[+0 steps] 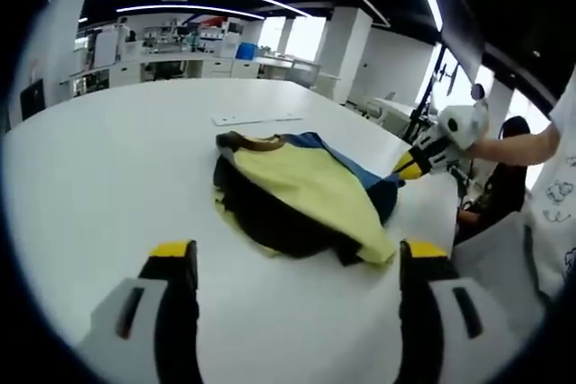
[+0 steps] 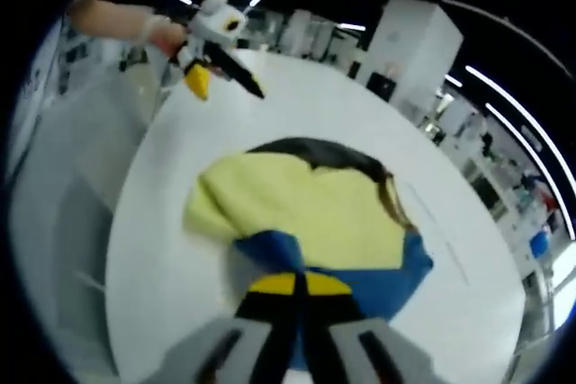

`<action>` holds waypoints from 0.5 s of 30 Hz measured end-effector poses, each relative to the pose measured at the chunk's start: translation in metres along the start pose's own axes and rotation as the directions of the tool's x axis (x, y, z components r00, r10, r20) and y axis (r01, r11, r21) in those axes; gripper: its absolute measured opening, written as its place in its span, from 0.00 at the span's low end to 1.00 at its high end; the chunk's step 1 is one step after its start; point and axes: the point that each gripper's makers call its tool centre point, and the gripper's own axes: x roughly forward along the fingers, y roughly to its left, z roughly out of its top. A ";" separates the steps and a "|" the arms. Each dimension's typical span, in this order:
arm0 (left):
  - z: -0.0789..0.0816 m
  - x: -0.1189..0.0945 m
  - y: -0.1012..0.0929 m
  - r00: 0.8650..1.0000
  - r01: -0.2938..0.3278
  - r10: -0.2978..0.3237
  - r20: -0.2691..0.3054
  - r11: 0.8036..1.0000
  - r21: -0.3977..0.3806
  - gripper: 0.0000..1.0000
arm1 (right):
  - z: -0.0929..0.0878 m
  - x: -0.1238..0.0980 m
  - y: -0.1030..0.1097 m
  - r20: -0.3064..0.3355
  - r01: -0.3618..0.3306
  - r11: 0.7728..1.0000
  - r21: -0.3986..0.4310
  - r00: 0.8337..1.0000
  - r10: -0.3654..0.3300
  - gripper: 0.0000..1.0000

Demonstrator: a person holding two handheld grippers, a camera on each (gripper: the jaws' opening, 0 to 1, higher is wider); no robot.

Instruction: Fold the garment on the visible template until the final outline fits inside the template.

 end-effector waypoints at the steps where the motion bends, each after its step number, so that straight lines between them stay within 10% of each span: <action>1: 0.000 0.000 0.000 1.000 0.000 0.000 -0.001 1.000 0.001 0.90 | 0.004 0.000 -0.004 0.004 0.003 1.000 0.001 1.000 -0.003 0.00; 15: 0.003 -0.001 0.003 1.000 0.001 -0.001 0.011 1.000 -0.010 0.90 | 0.020 0.044 -0.072 0.006 0.039 0.990 0.134 0.999 -0.041 0.00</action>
